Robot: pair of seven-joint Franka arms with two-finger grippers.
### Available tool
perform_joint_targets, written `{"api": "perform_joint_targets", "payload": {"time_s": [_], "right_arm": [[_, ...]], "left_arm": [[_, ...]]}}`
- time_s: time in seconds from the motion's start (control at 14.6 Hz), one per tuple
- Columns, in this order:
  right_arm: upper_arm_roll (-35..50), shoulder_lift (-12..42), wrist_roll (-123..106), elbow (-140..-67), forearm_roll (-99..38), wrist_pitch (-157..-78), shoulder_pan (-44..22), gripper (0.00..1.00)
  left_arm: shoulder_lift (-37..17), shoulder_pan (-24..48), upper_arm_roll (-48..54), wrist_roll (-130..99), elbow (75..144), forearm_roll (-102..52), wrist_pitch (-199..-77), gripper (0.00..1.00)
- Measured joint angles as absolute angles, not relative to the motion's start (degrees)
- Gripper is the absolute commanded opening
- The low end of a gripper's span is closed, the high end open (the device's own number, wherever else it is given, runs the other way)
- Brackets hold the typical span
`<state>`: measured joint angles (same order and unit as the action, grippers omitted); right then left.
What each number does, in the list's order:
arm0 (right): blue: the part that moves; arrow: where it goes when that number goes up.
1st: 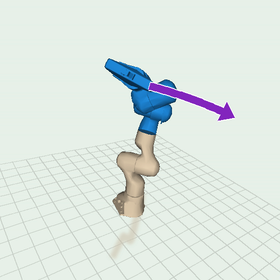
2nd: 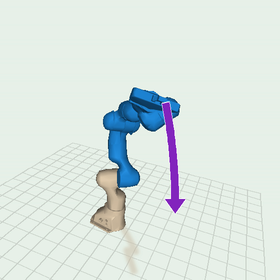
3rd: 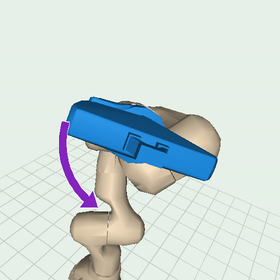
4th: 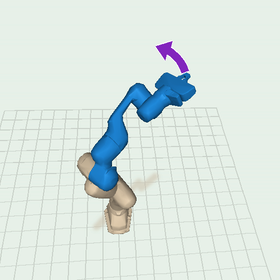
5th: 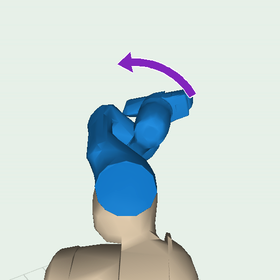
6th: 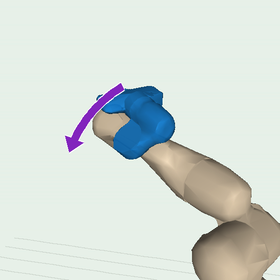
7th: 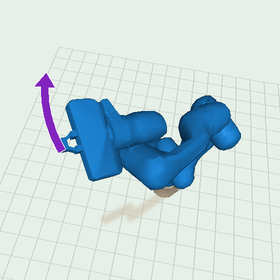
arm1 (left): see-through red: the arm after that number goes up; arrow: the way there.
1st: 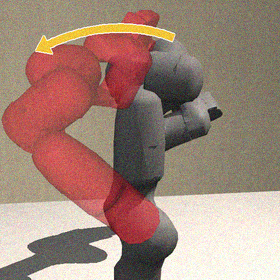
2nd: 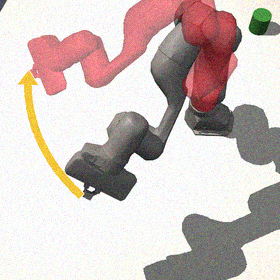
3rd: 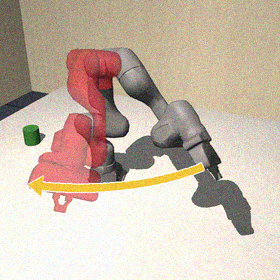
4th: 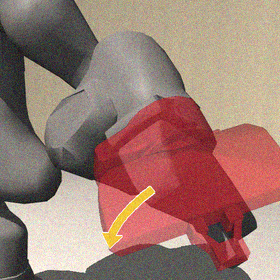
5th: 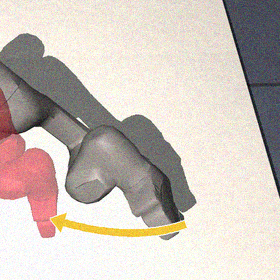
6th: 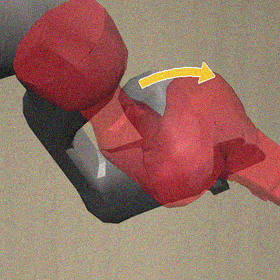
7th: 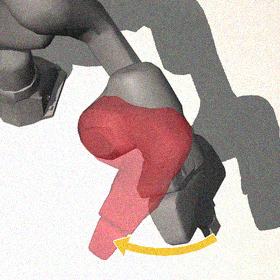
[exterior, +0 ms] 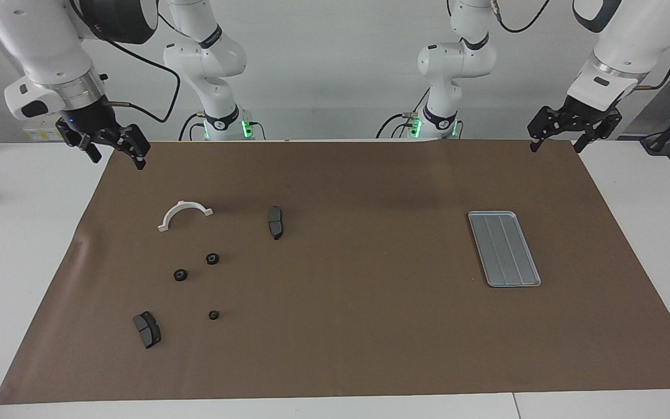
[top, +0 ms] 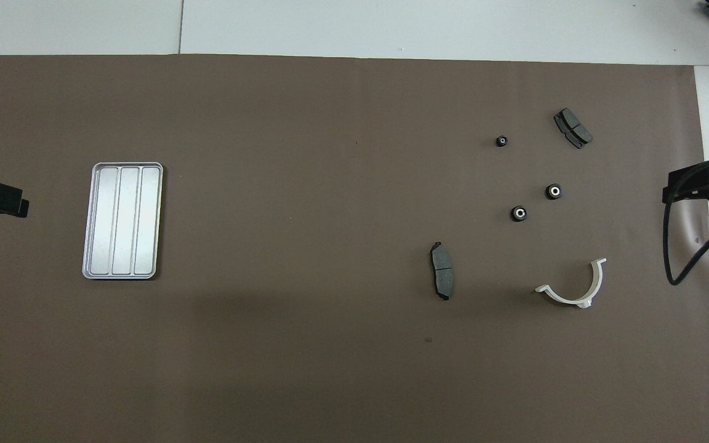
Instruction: Place bearing gear from tray to pile
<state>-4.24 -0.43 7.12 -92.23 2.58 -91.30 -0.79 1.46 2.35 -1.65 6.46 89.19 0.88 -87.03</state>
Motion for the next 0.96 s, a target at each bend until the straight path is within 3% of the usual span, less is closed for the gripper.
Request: {"api": "perform_joint_targets", "payload": {"time_s": [0.96], "right_arm": [[-0.73, -0.41, 7.12, -92.46, 2.58, -90.43, 0.44, 1.0]], "left_arm": [[1.46, 2.34, -1.65, 6.45, 89.19, 0.88, -87.0, 1.0]]}}
